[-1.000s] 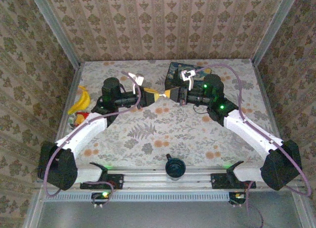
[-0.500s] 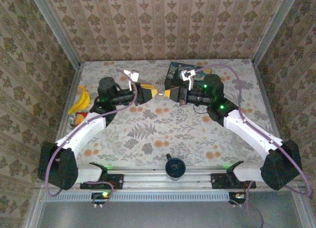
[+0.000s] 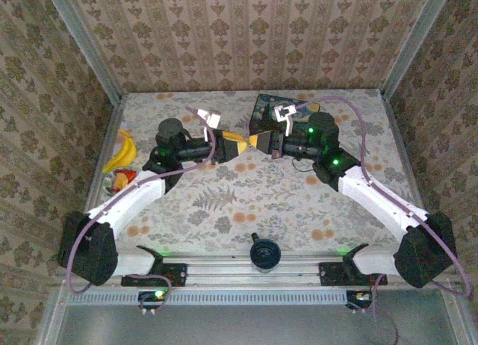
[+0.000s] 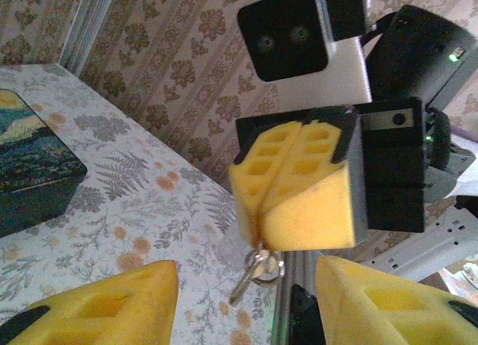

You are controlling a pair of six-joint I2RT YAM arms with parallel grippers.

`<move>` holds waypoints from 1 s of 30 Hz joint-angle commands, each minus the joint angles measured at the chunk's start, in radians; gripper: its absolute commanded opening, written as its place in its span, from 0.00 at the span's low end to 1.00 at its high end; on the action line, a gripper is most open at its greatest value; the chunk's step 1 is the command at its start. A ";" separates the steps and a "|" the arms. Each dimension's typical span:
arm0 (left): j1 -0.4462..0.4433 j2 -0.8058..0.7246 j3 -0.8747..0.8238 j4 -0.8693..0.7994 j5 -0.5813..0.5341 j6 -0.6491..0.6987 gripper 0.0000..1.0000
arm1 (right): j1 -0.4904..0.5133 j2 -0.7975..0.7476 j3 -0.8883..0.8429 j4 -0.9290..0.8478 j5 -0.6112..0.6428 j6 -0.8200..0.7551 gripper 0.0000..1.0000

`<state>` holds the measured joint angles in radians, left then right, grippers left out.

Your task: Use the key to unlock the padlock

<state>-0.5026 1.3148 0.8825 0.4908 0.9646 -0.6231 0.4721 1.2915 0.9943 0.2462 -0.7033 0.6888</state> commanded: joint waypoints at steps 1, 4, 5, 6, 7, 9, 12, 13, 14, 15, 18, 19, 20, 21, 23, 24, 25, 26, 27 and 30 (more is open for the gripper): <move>-0.001 0.020 0.032 0.062 0.034 -0.036 0.52 | 0.008 -0.007 -0.009 0.041 0.016 0.011 0.00; -0.001 0.034 0.032 0.118 0.049 -0.070 0.48 | 0.010 -0.005 -0.011 0.043 0.017 0.011 0.00; -0.001 0.039 0.032 0.135 0.052 -0.082 0.47 | 0.010 -0.003 -0.010 0.044 0.016 0.011 0.00; -0.001 0.042 0.032 0.150 0.054 -0.092 0.44 | 0.010 -0.003 -0.011 0.044 0.016 0.011 0.00; -0.001 0.046 0.030 0.166 0.057 -0.102 0.41 | 0.011 -0.001 -0.010 0.045 0.015 0.011 0.00; -0.001 0.052 0.030 0.189 0.063 -0.116 0.37 | 0.011 0.002 -0.009 0.046 0.013 0.011 0.00; 0.001 0.053 0.030 0.203 0.065 -0.123 0.27 | 0.011 0.004 -0.008 0.047 0.011 0.011 0.00; 0.001 0.053 0.030 0.204 0.066 -0.124 0.23 | 0.010 0.004 -0.009 0.047 0.010 0.012 0.00; 0.001 0.052 0.030 0.203 0.067 -0.124 0.18 | 0.011 0.004 -0.009 0.047 0.011 0.012 0.00; 0.001 0.052 0.029 0.203 0.068 -0.123 0.14 | 0.011 0.003 -0.009 0.046 0.010 0.011 0.00; 0.002 0.050 0.030 0.197 0.069 -0.119 0.00 | 0.011 0.003 -0.011 0.048 0.013 0.012 0.00; 0.002 0.049 0.030 0.194 0.071 -0.118 0.00 | 0.011 0.001 -0.011 0.049 0.014 0.012 0.00; 0.002 0.047 0.029 0.190 0.072 -0.115 0.00 | 0.011 0.000 -0.012 0.047 0.014 0.012 0.00; 0.003 0.045 0.030 0.184 0.074 -0.111 0.00 | 0.011 0.001 -0.012 0.047 0.013 0.012 0.00; 0.003 0.037 0.031 0.160 0.077 -0.092 0.00 | 0.011 -0.002 -0.018 0.049 0.005 0.002 0.04; 0.003 0.031 0.033 0.144 0.077 -0.080 0.00 | 0.011 -0.003 -0.021 0.053 -0.005 -0.004 0.08; 0.003 0.024 0.036 0.124 0.077 -0.066 0.00 | 0.011 -0.003 -0.027 0.065 -0.019 -0.007 0.13; 0.003 0.015 0.040 0.101 0.077 -0.048 0.00 | 0.011 -0.003 -0.033 0.084 -0.037 -0.009 0.17; 0.001 0.009 0.044 0.079 0.078 -0.033 0.00 | 0.011 -0.001 -0.039 0.098 -0.050 -0.009 0.20; -0.001 -0.009 0.056 0.019 0.076 0.006 0.00 | 0.011 0.004 -0.046 0.124 -0.080 -0.009 0.23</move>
<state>-0.4980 1.3476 0.8932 0.5705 1.0248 -0.6838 0.4759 1.2915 0.9569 0.3008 -0.7258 0.6846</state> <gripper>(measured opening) 0.047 0.226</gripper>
